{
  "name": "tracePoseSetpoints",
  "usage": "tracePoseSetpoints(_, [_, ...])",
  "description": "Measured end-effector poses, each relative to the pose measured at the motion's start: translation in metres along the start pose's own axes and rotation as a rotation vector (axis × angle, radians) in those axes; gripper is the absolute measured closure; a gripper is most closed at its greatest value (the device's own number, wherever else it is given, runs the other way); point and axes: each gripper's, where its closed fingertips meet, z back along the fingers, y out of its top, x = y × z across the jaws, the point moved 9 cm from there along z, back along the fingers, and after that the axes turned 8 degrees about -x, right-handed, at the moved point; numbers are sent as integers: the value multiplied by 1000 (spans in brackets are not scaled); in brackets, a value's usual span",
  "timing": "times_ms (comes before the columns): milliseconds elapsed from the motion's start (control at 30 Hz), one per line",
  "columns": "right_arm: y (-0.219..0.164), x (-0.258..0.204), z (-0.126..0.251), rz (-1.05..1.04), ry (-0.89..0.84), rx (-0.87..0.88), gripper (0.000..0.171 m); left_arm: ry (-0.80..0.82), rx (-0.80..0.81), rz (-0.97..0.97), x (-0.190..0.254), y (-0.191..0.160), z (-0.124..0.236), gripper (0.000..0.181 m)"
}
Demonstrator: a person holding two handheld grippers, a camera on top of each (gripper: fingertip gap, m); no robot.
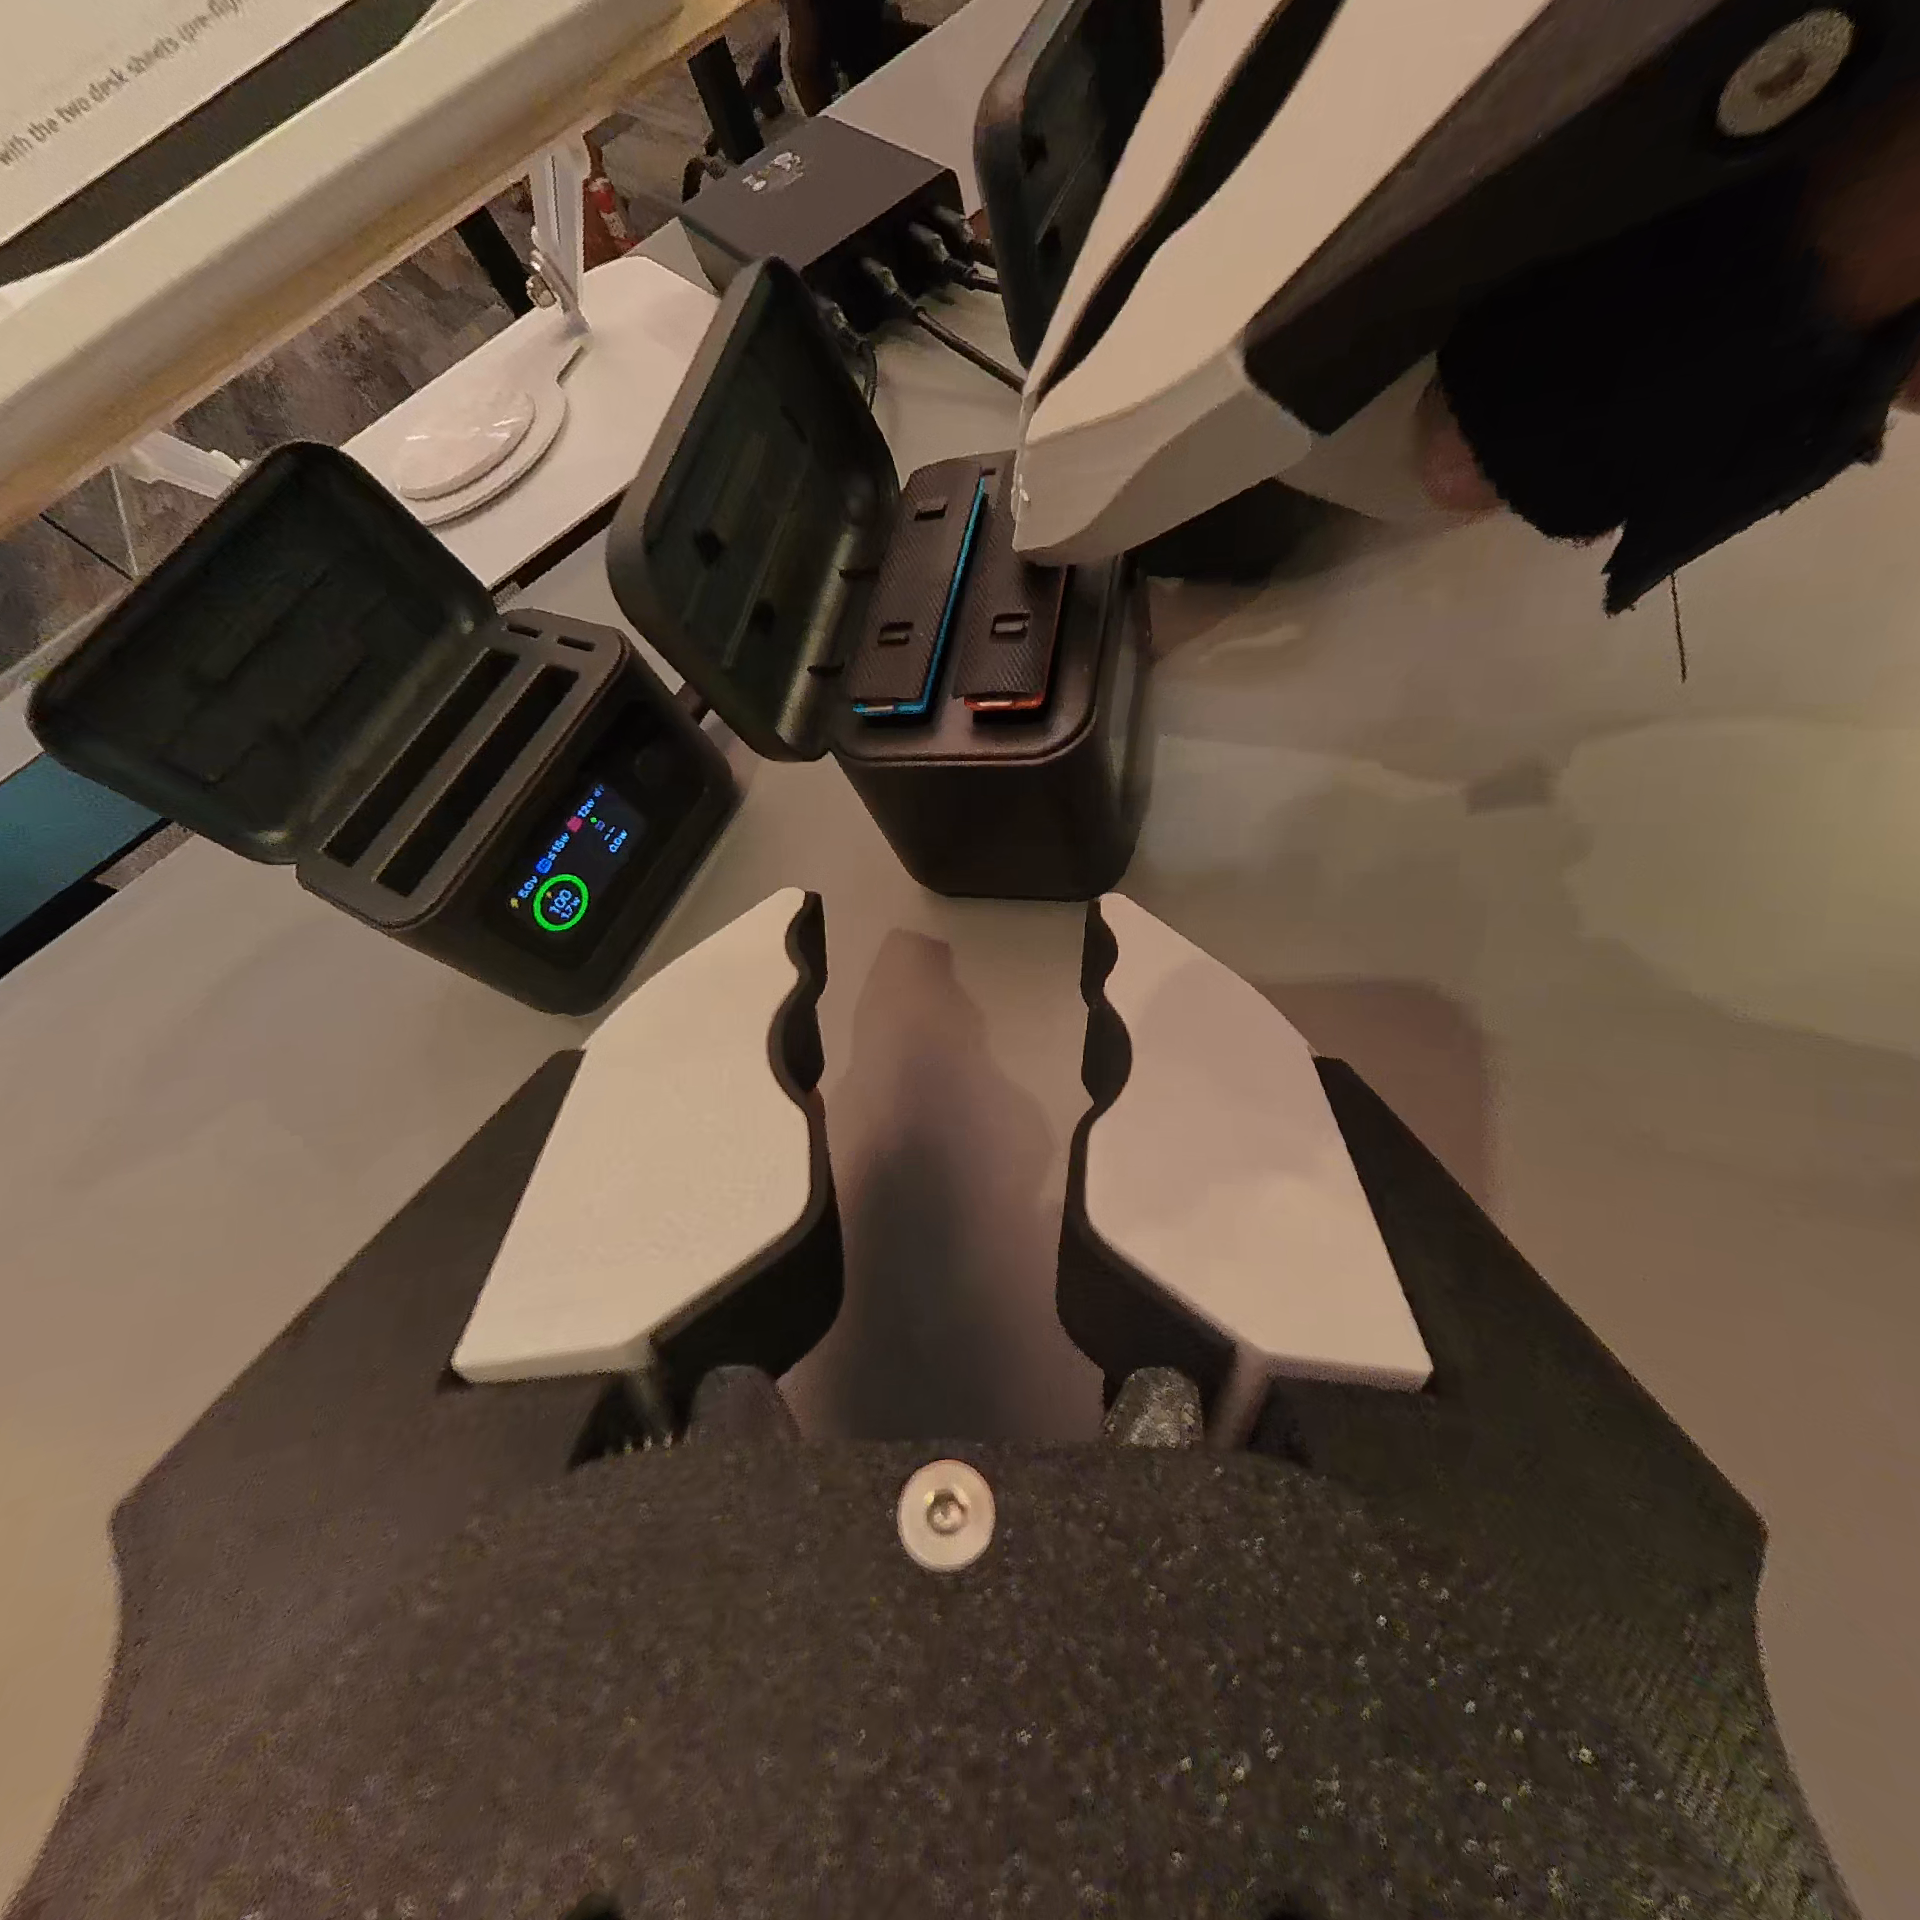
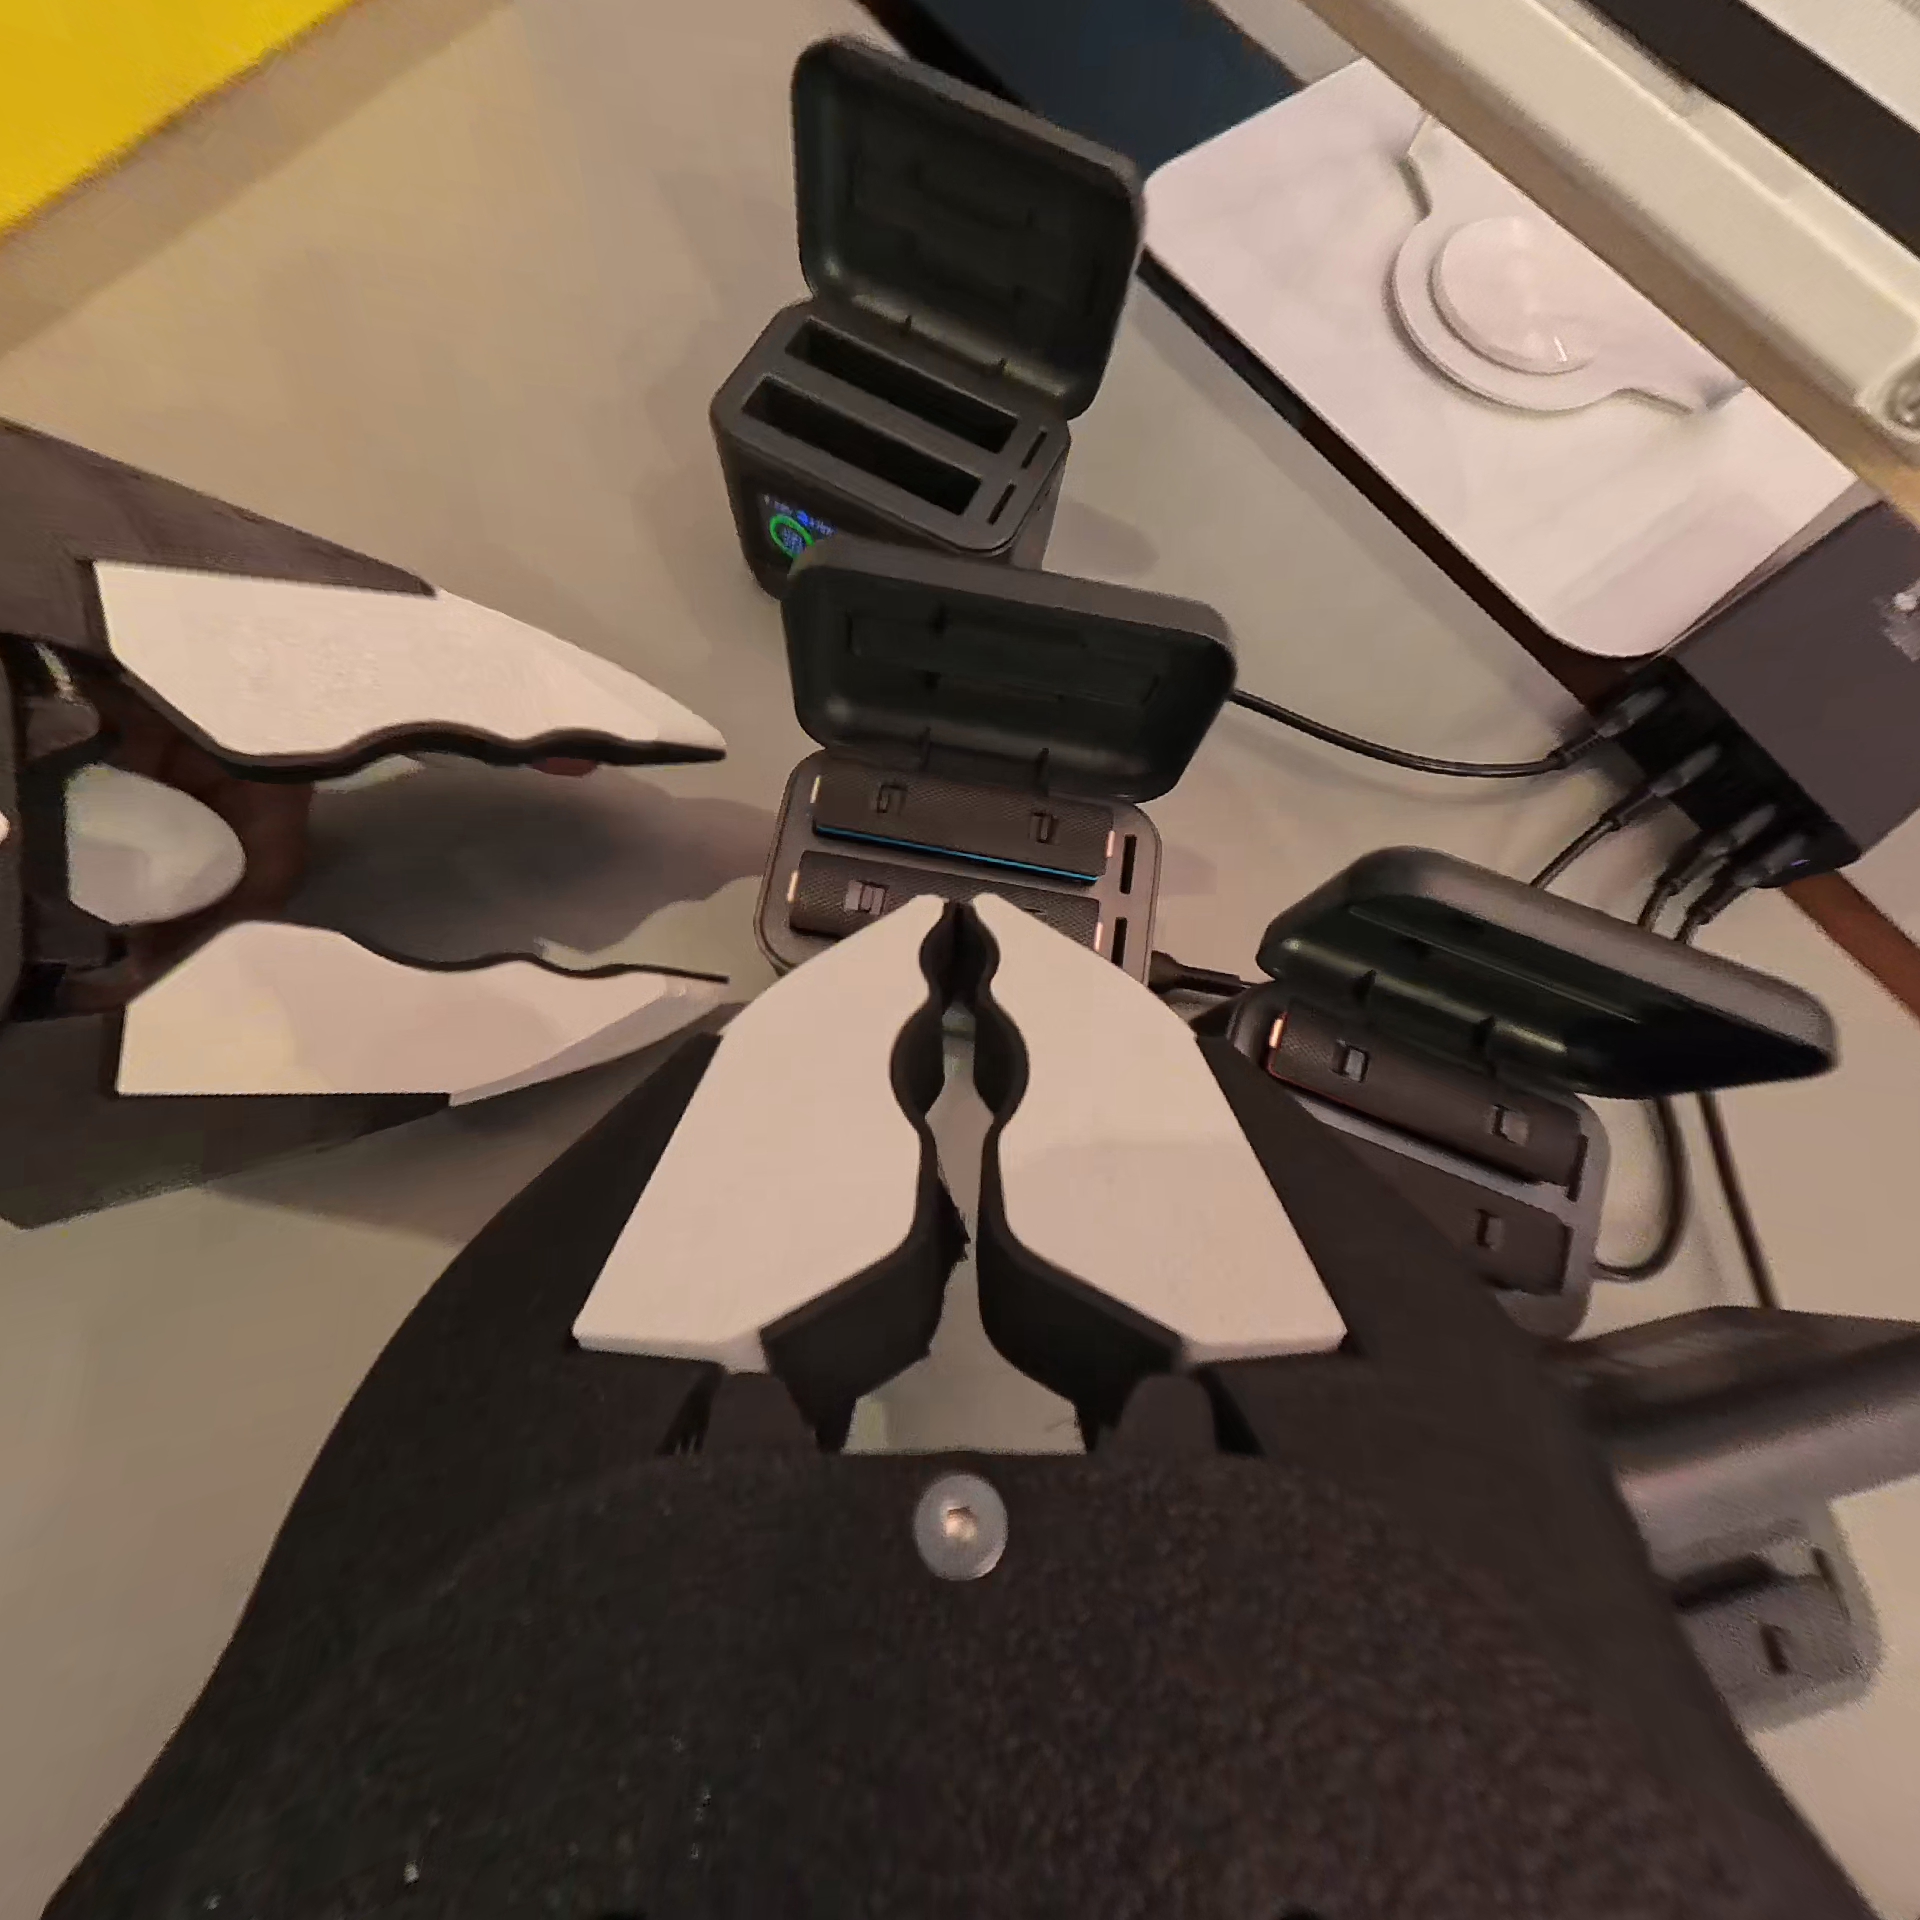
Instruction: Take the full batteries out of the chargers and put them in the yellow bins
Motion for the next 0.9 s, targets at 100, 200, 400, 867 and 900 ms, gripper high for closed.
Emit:
tracePoseSetpoints(100, [0,6,0,-84,46,88,171,-38,-5,34,-1,6,-7,130])
tracePoseSetpoints(200, [5,11,3,-125,40,137,151,-77,-23,63,-1,13,-16,123])
tracePoseSetpoints(400, [9,11,-7,-157,34,124,122,-135,-88,106,-3,23,-36,114])
tracePoseSetpoints(867, [6,-1,-20,-159,10,62,99,-161,-96,124,-5,23,-38,124])
tracePoseSetpoints(900, [6,0,-21,-168,-4,64,100,-161,-96,124,-5,23,-39,124])
